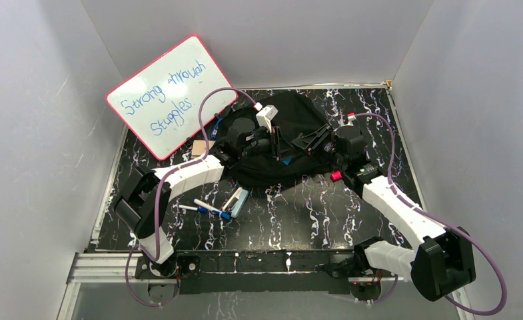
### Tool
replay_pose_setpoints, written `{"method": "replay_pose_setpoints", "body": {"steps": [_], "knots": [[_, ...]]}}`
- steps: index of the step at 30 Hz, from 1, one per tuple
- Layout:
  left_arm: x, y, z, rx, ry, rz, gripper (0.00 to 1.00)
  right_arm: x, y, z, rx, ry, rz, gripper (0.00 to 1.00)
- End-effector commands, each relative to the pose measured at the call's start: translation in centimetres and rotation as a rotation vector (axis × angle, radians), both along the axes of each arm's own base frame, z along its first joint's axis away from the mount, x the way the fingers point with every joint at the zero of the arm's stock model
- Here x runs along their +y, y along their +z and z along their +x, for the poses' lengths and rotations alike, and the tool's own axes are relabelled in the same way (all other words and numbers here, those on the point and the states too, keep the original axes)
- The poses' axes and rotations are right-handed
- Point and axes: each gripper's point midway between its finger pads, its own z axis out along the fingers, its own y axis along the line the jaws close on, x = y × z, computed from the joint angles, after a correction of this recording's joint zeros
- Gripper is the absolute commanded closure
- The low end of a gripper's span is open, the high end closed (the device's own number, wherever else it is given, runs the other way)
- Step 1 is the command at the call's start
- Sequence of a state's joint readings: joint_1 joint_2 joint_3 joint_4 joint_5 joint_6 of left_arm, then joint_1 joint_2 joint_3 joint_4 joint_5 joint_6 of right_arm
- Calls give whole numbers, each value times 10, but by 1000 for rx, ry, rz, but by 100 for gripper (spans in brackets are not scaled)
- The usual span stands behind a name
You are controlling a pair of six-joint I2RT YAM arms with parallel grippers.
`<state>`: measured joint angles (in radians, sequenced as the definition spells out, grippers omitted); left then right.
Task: Pack the student bag
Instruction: Pick up the stationery from the center of the board.
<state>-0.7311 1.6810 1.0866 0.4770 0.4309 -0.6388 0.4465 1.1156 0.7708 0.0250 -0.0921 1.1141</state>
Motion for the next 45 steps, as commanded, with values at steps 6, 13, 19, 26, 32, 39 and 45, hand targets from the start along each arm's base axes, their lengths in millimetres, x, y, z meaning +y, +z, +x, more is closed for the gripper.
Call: {"method": "replay_pose_setpoints", "body": {"steps": [6, 13, 19, 26, 32, 39, 45], "knots": [[2, 17, 10, -45, 47, -12, 100, -6, 34, 11, -161, -10, -71, 61], [60, 11, 38, 20, 229, -14, 100, -35, 45, 23, -274, -71, -312, 43], [122, 15, 64, 71, 378, -24, 100, -53, 26, 40, -243, -60, -556, 26], [154, 3, 74, 123, 462, 25, 100, -47, 25, 59, -331, 169, -831, 1], [156, 0, 73, 138, 455, 21, 100, -24, 10, 81, -340, 324, -877, 1], [155, -7, 71, 160, 442, 27, 100, 12, 7, 115, -357, 478, -937, 9], [152, -15, 68, 194, 426, 23, 100, 52, -16, 131, -369, 636, -1061, 26]]}}
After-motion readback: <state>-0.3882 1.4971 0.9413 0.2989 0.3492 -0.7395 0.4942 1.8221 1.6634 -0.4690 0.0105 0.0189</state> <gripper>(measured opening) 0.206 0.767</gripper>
